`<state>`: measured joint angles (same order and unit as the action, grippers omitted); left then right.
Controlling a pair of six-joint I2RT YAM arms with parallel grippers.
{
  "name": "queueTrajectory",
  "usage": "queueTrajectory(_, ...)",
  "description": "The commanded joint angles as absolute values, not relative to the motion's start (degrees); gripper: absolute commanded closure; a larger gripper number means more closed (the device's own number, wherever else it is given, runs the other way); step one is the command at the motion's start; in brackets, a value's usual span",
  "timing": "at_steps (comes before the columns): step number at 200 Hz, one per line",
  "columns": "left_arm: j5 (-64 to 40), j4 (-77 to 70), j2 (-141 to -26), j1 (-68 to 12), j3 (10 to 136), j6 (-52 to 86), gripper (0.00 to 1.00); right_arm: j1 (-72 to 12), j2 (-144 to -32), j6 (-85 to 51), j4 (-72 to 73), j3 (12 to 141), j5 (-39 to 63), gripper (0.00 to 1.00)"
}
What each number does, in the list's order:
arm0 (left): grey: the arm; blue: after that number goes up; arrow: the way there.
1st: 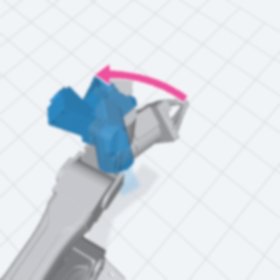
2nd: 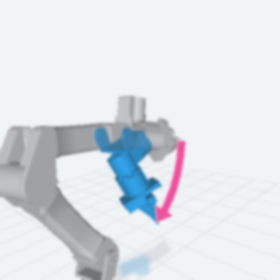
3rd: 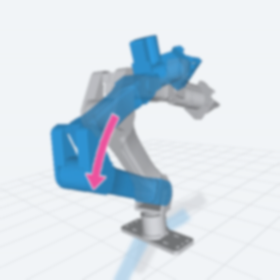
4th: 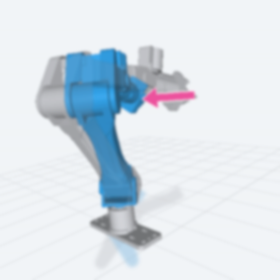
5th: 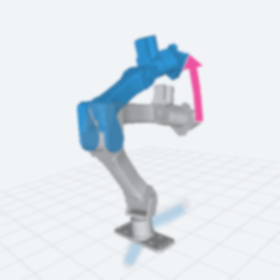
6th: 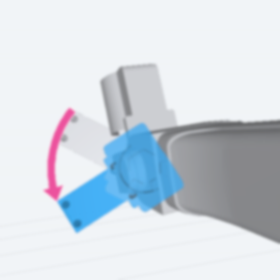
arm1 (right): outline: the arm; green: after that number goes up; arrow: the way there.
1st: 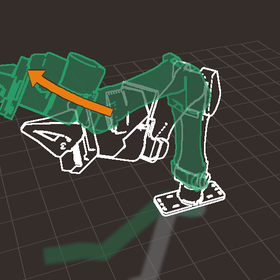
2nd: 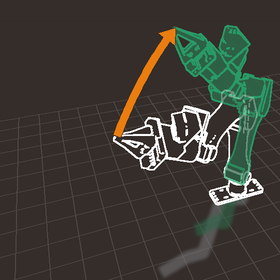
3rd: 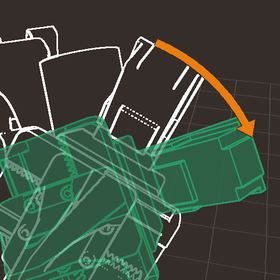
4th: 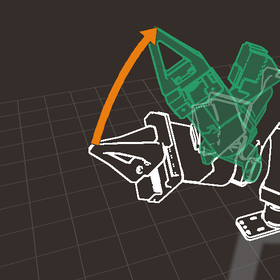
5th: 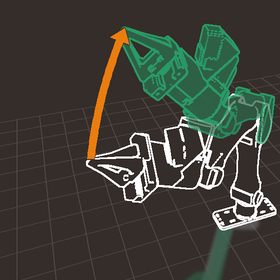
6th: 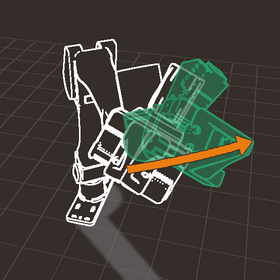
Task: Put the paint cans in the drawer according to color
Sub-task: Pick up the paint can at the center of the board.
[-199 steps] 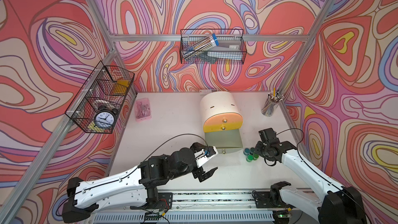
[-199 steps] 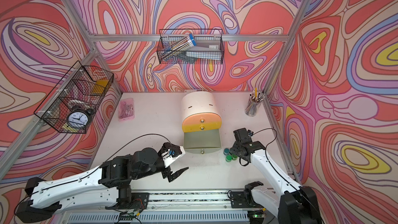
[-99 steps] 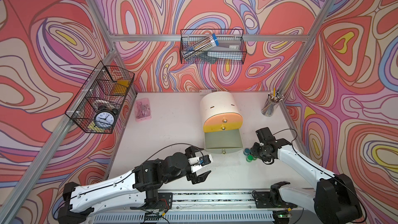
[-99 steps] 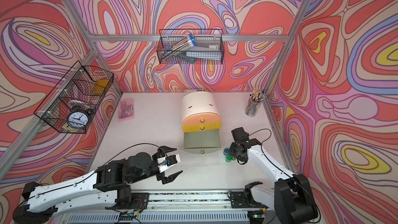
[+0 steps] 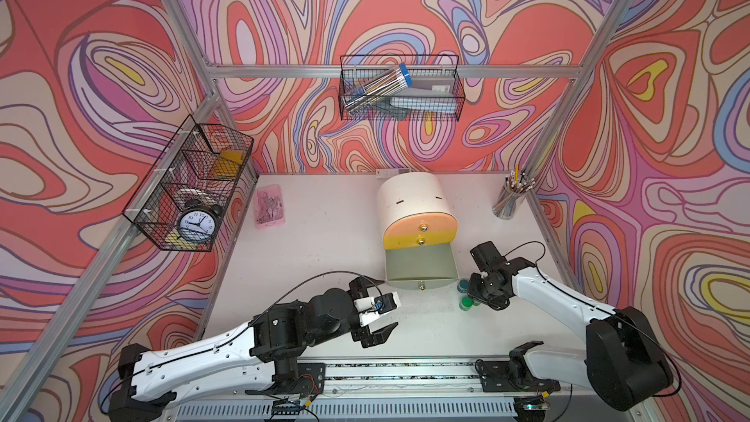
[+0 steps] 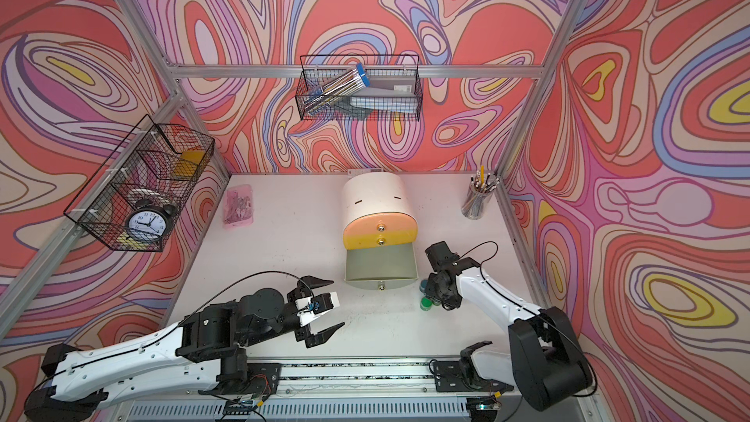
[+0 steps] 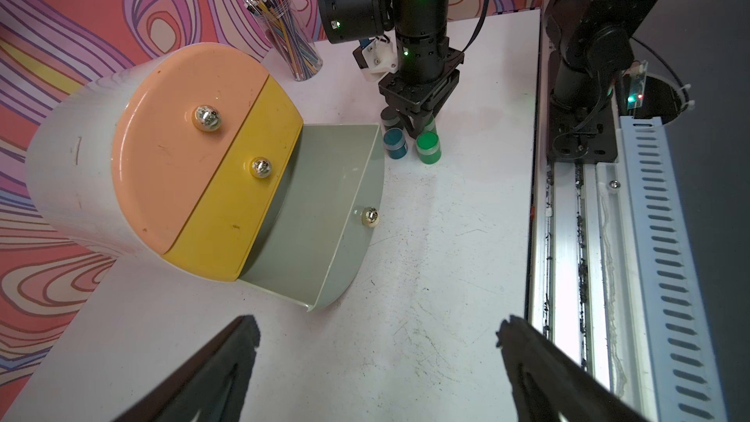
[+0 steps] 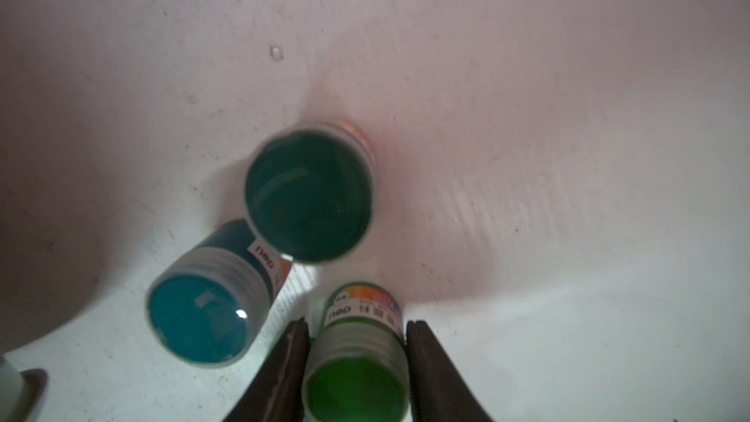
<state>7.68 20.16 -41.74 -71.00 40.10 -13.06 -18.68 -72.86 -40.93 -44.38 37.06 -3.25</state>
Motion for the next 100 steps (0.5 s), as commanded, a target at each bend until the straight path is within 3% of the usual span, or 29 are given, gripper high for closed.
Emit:
queueTrajectory(1, 7.4, 19.1, -41.4, -71.2, 40.0, -12.6, 0.01, -19.0, -72.8, -42.3, -45.5, 36.8, -5.6, 0.60)
queueTrajectory(18, 7.2, 19.1, -41.4, -71.2, 40.0, -12.8, 0.01, -19.0, -73.4, -42.6, -45.0, 37.0, -6.0, 0.62)
queueTrajectory(37, 7.4, 19.0, -41.6, -71.2, 40.1, -12.8, 0.01, -19.0, -70.3, -43.3, -46.5, 37.5, -8.3, 0.73)
queueTrajectory(69, 8.0, 18.7, -41.3, -71.2, 39.8, -13.2, 0.01, -19.0, -63.6, -42.2, -53.0, 44.3, -11.5, 0.80)
queueTrajectory(100, 8.6, 18.5, -41.0, -71.2, 39.8, -13.3, 0.01, -21.1, -65.1, -40.2, -58.3, 55.6, -9.5, 0.81)
